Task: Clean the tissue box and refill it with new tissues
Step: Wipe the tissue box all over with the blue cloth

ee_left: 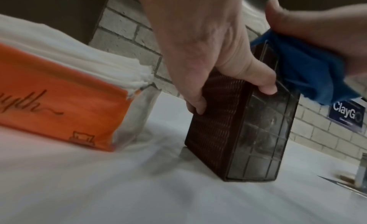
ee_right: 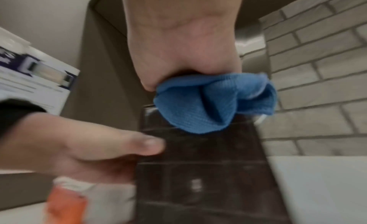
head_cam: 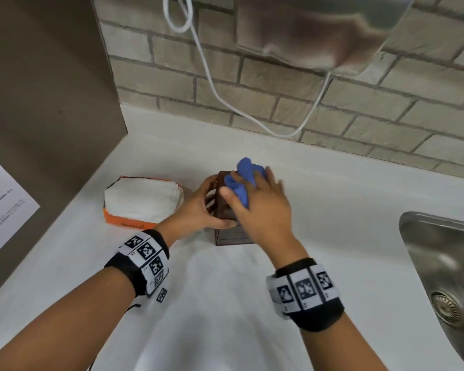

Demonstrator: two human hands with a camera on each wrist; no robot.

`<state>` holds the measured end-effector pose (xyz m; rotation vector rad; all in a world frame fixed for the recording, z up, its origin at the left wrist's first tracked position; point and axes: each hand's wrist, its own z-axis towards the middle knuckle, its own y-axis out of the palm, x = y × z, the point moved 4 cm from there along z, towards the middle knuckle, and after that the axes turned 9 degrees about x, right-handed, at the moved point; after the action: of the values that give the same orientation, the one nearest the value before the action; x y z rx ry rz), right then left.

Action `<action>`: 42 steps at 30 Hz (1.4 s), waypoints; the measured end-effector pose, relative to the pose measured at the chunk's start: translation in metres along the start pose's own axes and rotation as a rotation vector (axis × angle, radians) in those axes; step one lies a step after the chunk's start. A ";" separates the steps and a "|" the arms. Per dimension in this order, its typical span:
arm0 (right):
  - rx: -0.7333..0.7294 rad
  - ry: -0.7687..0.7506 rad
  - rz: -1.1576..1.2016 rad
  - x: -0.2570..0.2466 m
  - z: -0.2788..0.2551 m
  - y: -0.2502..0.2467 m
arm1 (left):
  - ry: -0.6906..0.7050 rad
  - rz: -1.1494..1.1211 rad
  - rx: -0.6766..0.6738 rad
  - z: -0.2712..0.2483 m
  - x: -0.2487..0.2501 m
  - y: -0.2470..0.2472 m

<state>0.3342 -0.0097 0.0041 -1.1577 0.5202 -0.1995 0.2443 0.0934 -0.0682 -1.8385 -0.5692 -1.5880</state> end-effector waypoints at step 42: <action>0.114 0.314 0.350 0.039 0.020 0.008 | 0.017 -0.032 0.050 0.006 -0.019 -0.005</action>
<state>0.3770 -0.0062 -0.0080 -0.9106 0.9665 -0.1057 0.2418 0.1029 -0.0866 -1.7857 -0.6273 -1.5946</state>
